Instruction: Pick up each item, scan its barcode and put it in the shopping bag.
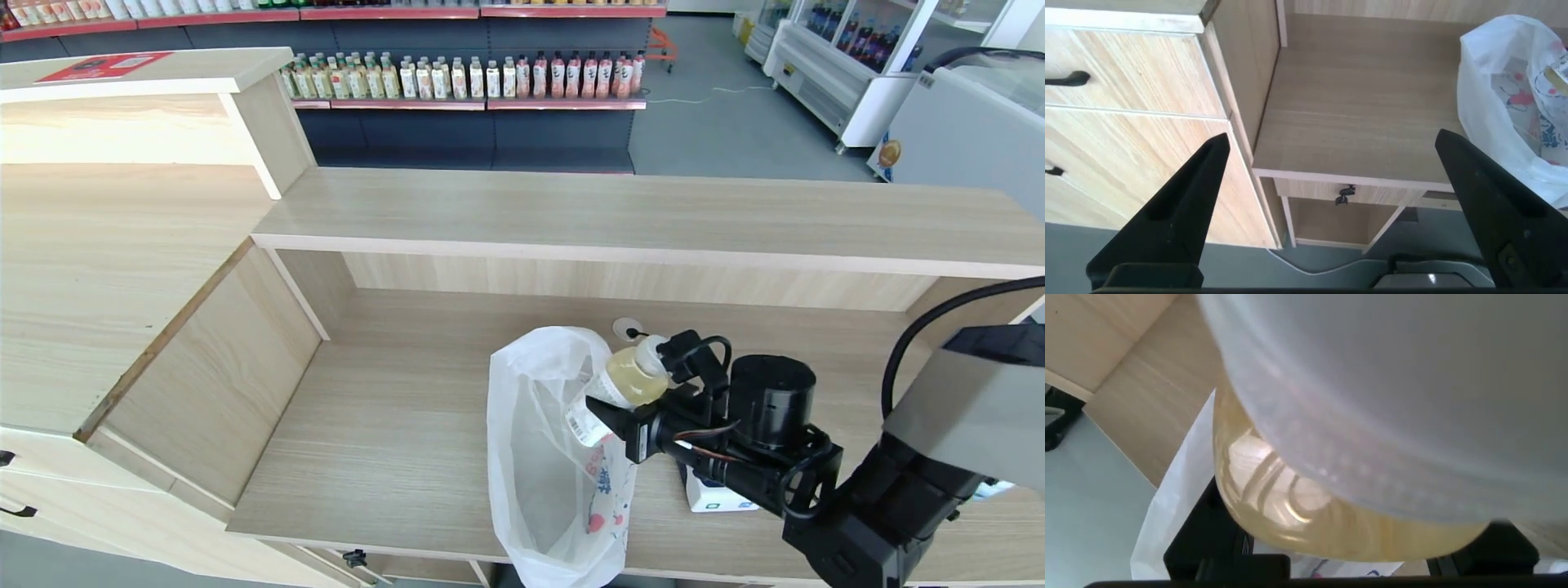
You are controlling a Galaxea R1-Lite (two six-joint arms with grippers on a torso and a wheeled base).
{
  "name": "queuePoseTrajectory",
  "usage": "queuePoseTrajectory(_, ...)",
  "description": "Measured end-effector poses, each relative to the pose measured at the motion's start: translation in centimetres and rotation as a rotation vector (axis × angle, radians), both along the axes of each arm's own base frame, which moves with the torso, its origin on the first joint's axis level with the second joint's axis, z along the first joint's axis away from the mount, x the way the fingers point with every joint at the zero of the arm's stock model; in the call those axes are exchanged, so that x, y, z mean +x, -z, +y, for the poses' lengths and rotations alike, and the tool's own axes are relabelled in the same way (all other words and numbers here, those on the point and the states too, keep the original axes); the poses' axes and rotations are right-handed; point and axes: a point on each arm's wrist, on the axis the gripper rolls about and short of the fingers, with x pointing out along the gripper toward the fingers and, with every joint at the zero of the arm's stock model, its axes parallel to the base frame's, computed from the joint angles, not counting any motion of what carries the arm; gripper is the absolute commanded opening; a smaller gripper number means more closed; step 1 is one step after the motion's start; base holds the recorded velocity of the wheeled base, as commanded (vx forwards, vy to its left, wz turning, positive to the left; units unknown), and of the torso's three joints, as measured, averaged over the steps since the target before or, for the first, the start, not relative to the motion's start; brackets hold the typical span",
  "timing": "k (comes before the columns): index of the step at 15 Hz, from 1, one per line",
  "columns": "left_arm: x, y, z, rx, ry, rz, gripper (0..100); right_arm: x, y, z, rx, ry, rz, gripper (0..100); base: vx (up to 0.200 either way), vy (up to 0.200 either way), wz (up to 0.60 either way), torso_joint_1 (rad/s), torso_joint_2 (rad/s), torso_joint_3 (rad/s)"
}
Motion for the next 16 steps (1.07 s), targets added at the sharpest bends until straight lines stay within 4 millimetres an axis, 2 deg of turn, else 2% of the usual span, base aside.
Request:
queuePoseTrajectory(9, 0.0, 0.0, 0.0, 0.0, 0.0, 0.0, 100, 7.5, 5.6, 3.8, -0.163, 0.029, -0.177, 0, 0.0, 0.0, 0.0, 0.0, 0.0, 0.0)
queuePoseTrajectory(14, 0.0, 0.0, 0.0, 0.0, 0.0, 0.0, 100, 9.1, 8.4, 5.6, -0.165, 0.013, -0.188, 0, 0.0, 0.0, 0.0, 0.0, 0.0, 0.0)
queuePoseTrajectory(15, 0.0, 0.0, 0.0, 0.0, 0.0, 0.0, 100, 9.2, 8.8, 5.8, -0.166, 0.012, -0.187, 100, 0.0, 0.0, 0.0, 0.0, 0.0, 0.0)
queuePoseTrajectory(16, 0.0, 0.0, 0.0, 0.0, 0.0, 0.0, 100, 9.2, 9.2, 5.8, -0.171, 0.01, -0.179, 100, 0.0, 0.0, 0.0, 0.0, 0.0, 0.0)
